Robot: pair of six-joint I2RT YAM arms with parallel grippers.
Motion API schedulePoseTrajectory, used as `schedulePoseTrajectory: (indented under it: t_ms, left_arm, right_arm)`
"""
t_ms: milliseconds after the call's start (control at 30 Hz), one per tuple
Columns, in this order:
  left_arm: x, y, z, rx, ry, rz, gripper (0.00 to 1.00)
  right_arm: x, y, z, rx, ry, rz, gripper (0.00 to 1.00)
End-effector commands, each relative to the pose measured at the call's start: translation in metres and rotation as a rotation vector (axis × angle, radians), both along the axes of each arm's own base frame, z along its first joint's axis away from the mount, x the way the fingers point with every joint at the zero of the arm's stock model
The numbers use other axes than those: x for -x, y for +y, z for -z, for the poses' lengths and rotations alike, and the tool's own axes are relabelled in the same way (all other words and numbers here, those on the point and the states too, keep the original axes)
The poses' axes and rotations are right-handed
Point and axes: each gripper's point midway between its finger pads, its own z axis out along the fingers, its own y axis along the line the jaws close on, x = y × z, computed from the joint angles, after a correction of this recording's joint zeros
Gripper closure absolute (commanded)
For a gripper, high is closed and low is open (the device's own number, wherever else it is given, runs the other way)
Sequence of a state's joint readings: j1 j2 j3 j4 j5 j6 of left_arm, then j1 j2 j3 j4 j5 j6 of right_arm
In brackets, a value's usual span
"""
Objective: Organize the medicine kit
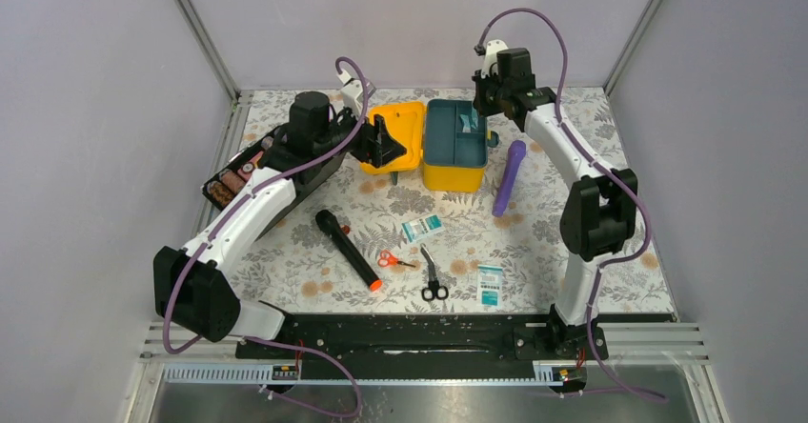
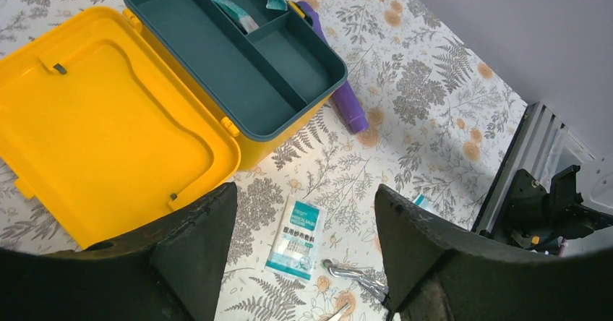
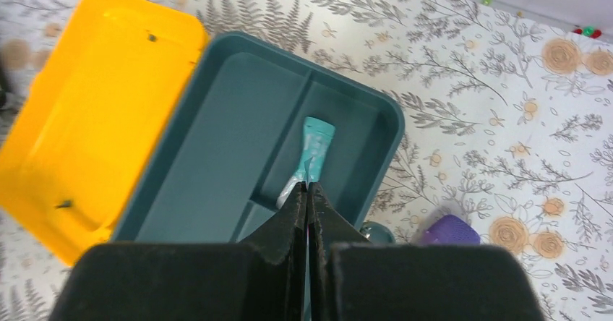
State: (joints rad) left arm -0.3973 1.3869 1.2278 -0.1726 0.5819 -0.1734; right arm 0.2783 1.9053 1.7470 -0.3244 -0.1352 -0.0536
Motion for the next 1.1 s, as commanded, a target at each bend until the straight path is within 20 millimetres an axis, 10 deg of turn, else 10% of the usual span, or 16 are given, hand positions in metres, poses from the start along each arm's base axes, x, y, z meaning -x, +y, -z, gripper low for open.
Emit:
schedulePoseTrajectory:
  t_ms: [0, 200, 333, 667, 1067]
  left_arm:
    - [0.002, 0.008, -0.014, 0.001, -0.059, -0.022, 0.3]
    - [0.002, 0.011, -0.011, -0.008, -0.051, -0.029, 0.3]
    - [0.001, 0.014, -0.008, -0.028, -0.042, -0.042, 0.29]
    - [0.006, 0.02, -0.002, -0.077, -0.04, -0.035, 0.29]
    - [0.037, 0.036, 0.03, -0.239, -0.122, 0.078, 0.29]
  right_arm:
    - [-0.022, -0.013, -0.005, 0.088, -0.065, 0.051, 1.0]
    - [-0.029, -0.016, 0.017, 0.113, -0.031, 0.076, 0.97]
    - [-0.03, -0.018, 0.019, 0.114, -0.025, 0.091, 0.75]
    - [-0.021, -0.022, -0.029, 0.057, -0.094, 0.139, 0.57]
    - [0.101, -0.032, 0.003, -0.035, 0.097, 0.104, 0.43]
